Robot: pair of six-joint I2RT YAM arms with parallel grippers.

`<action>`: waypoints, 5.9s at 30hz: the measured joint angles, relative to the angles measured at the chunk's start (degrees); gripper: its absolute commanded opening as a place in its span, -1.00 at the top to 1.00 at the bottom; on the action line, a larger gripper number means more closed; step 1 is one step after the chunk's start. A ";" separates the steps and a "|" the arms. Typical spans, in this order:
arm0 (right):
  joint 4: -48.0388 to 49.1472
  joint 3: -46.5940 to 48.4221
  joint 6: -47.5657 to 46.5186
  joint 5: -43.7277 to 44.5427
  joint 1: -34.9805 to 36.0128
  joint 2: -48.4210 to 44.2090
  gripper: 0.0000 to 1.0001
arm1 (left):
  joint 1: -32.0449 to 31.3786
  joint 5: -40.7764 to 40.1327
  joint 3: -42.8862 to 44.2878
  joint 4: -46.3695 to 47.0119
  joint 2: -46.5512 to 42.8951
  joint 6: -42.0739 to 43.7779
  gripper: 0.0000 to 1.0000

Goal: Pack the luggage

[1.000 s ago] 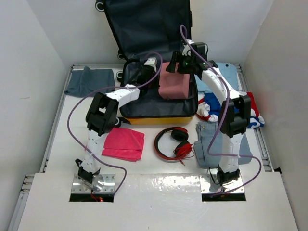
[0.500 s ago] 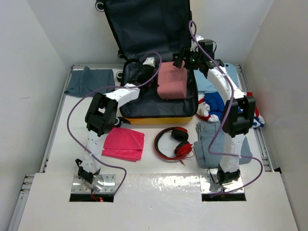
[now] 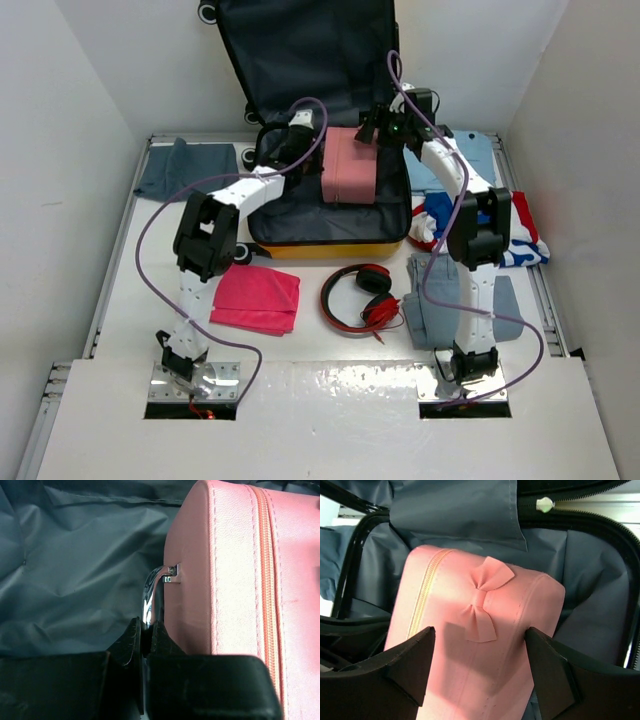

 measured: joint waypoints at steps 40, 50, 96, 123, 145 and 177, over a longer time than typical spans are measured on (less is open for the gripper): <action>-1.64 -0.52 -5.86 -0.35 3.67 -8.41 -0.43 | 6.69 10.71 -9.40 2.25 -13.07 2.95 0.89; -5.86 -12.74 -8.24 -3.50 3.61 -16.74 -0.57 | -0.13 -1.90 -8.09 -12.50 -10.56 6.16 1.00; -5.38 -44.52 -20.37 -18.84 1.81 -29.88 -0.34 | 1.42 18.60 -4.94 -4.50 -2.10 13.94 -0.15; 8.66 -11.32 -20.20 -6.84 3.96 -6.49 -0.30 | 28.59 38.18 -25.44 -21.46 -35.54 32.46 -0.08; 9.38 -23.47 -21.51 -7.30 4.94 -14.58 -0.40 | 25.16 9.33 13.86 -23.26 9.09 22.82 -0.55; 6.73 -20.83 -20.55 -7.10 4.79 -13.42 -0.32 | 29.73 26.73 0.48 -20.04 -2.93 8.81 1.00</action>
